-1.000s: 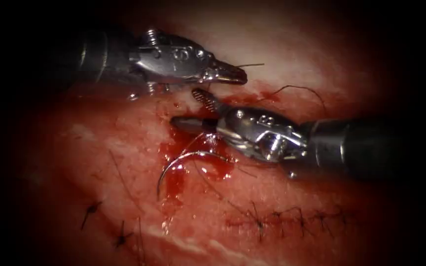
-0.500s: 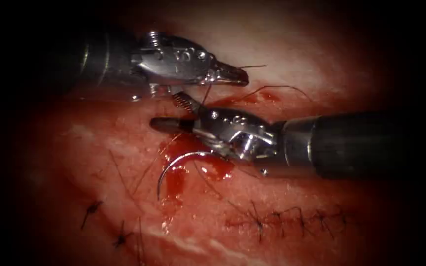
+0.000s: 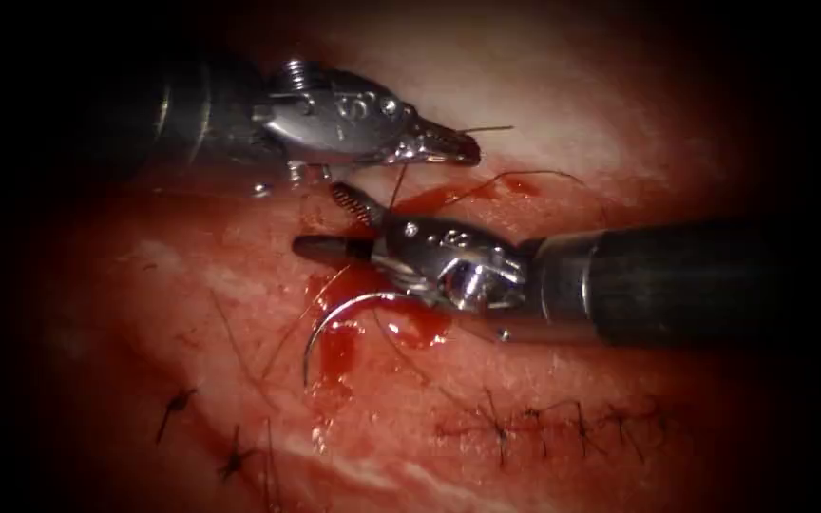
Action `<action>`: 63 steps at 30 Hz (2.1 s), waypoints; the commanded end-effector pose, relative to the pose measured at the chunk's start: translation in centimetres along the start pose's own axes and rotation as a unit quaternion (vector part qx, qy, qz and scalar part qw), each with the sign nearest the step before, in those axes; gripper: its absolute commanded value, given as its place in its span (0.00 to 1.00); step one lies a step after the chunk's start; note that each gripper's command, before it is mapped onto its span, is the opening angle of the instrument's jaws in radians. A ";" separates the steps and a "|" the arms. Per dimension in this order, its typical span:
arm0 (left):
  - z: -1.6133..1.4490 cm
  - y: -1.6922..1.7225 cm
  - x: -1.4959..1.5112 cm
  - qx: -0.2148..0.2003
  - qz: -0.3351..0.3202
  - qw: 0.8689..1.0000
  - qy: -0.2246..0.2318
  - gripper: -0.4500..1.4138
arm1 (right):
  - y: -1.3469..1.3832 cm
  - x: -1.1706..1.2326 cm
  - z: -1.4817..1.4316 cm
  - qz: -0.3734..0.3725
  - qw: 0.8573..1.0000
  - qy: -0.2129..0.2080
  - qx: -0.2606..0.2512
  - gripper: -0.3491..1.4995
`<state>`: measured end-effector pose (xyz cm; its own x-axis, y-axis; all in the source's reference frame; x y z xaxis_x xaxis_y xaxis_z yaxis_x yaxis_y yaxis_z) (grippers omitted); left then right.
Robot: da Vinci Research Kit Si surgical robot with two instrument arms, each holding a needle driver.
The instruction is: Wound Closure
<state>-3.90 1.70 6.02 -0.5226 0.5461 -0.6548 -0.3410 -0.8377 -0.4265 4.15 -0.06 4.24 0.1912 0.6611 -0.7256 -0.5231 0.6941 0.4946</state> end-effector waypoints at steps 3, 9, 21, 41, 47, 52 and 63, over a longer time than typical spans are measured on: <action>0.07 0.00 -0.01 -0.001 0.000 1.000 0.000 0.00 | -0.02 -0.13 0.10 -0.003 1.000 -0.001 0.000 0.89; 0.06 0.01 0.00 -0.001 0.000 1.000 0.000 0.00 | 0.00 -0.17 0.11 -0.006 1.000 -0.002 0.000 0.83; 0.05 0.04 0.02 -0.001 -0.002 1.000 0.000 0.00 | -0.02 -0.16 0.11 -0.006 1.000 -0.005 0.019 0.00; -0.86 -0.29 -0.78 0.025 -0.001 0.999 -0.019 0.00 | -0.26 -0.01 -0.47 0.001 0.999 -0.028 0.025 0.89; -1.20 -0.51 -1.17 0.050 -0.011 0.998 -0.031 0.00 | -0.13 0.16 -0.91 0.004 1.000 -0.017 0.015 0.90; -1.20 -0.64 -1.45 0.071 -0.037 0.996 -0.032 0.32 | 0.06 0.20 -1.37 0.004 1.000 -0.009 0.002 0.90; -0.68 -1.05 -2.23 0.084 -0.028 0.995 -0.044 0.81 | 0.33 0.08 -1.99 0.012 0.999 -0.008 -0.028 0.90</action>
<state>-1.78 1.38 7.50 -0.5631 0.5967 -0.5717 -0.4938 -0.7977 -0.3462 2.29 -0.28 3.35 0.1914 0.6800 -0.7078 -0.5748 0.6622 0.4808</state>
